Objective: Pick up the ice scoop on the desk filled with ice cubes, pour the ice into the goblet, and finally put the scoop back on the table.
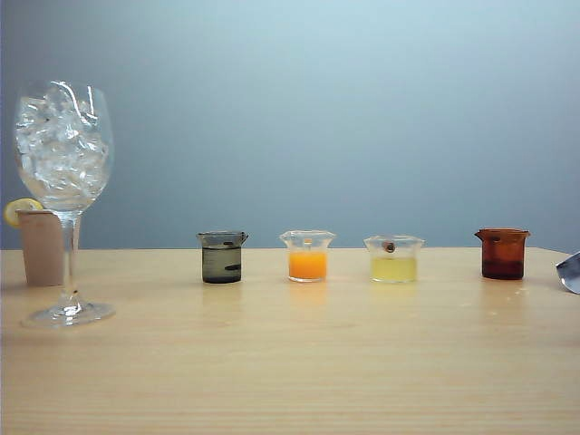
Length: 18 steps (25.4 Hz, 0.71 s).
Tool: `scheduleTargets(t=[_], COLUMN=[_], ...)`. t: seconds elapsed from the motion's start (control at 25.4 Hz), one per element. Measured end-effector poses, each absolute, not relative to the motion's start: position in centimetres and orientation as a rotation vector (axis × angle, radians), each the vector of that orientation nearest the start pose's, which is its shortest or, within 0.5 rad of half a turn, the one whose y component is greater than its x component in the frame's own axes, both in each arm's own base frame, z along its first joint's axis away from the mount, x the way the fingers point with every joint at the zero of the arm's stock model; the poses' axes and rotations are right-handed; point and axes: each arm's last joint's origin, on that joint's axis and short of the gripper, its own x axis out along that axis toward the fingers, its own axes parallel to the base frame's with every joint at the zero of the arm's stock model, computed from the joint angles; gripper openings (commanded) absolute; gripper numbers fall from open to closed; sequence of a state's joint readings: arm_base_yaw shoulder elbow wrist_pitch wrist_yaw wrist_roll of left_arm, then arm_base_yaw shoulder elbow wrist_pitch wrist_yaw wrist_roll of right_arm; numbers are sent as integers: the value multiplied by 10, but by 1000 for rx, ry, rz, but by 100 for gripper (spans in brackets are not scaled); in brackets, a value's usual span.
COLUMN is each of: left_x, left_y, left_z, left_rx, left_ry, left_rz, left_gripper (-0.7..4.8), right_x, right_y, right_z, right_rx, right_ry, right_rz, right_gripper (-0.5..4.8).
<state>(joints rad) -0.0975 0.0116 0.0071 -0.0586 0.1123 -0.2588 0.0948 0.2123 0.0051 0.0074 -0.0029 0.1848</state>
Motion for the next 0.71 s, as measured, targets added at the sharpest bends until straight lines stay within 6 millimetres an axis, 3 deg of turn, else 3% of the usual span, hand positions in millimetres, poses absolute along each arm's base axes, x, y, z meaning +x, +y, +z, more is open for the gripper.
scheduleTargets(t=[0.35, 0.71], left_x=[97, 97], left_y=[4, 5], left_z=[160, 160], left_rx=[-264, -264], left_ry=[63, 61], left_rz=[-25, -14], left_gripper=[-5, -5], right_x=[97, 97], right_y=[2, -2], right_z=[164, 165], right_rx=[185, 185], right_ry=[11, -9], right_rz=[17, -23], right_gripper=[22, 22])
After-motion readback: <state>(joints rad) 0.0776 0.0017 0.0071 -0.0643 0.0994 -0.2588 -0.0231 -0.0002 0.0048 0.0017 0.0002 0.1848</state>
